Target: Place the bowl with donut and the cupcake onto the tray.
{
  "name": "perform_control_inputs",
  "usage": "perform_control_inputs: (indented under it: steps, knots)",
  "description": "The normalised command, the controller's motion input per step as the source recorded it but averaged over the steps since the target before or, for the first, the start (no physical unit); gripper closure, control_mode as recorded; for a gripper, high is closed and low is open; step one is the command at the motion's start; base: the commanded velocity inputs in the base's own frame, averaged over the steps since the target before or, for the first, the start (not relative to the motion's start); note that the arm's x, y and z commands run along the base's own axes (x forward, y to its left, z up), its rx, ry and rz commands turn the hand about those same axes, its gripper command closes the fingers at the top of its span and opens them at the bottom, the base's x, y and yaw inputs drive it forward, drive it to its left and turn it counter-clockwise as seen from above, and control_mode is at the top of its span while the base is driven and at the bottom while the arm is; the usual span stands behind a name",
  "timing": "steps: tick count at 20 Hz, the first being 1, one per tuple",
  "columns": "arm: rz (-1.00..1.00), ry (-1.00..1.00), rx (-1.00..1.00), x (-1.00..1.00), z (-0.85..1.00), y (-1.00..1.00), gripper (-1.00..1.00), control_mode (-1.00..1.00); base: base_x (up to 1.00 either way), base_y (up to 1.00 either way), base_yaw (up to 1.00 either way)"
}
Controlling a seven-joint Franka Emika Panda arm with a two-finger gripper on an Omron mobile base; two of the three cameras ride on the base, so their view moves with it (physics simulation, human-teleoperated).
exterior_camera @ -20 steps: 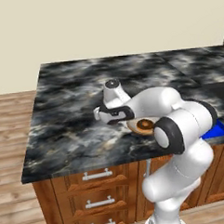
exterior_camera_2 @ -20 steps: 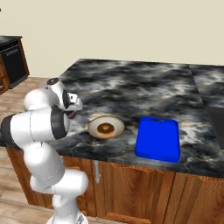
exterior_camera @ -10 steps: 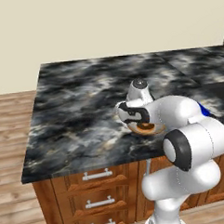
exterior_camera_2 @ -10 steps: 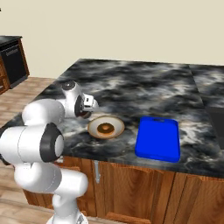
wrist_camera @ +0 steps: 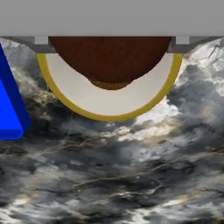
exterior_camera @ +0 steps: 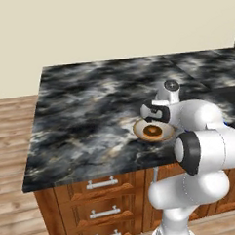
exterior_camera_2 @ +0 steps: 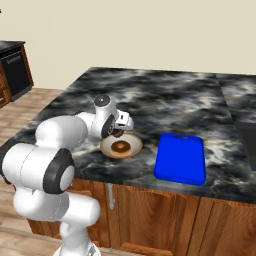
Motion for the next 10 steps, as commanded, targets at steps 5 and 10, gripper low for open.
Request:
perform_control_inputs:
  steps: [5,10]
  knots:
    - [-0.05,0.0,0.0,0.0,0.0,-0.78,1.0,-1.0,0.0,0.0,0.0]
    - [-0.03,0.0,0.0,0.02,0.0,-0.76,1.0,-1.0,0.0,0.0,0.0]
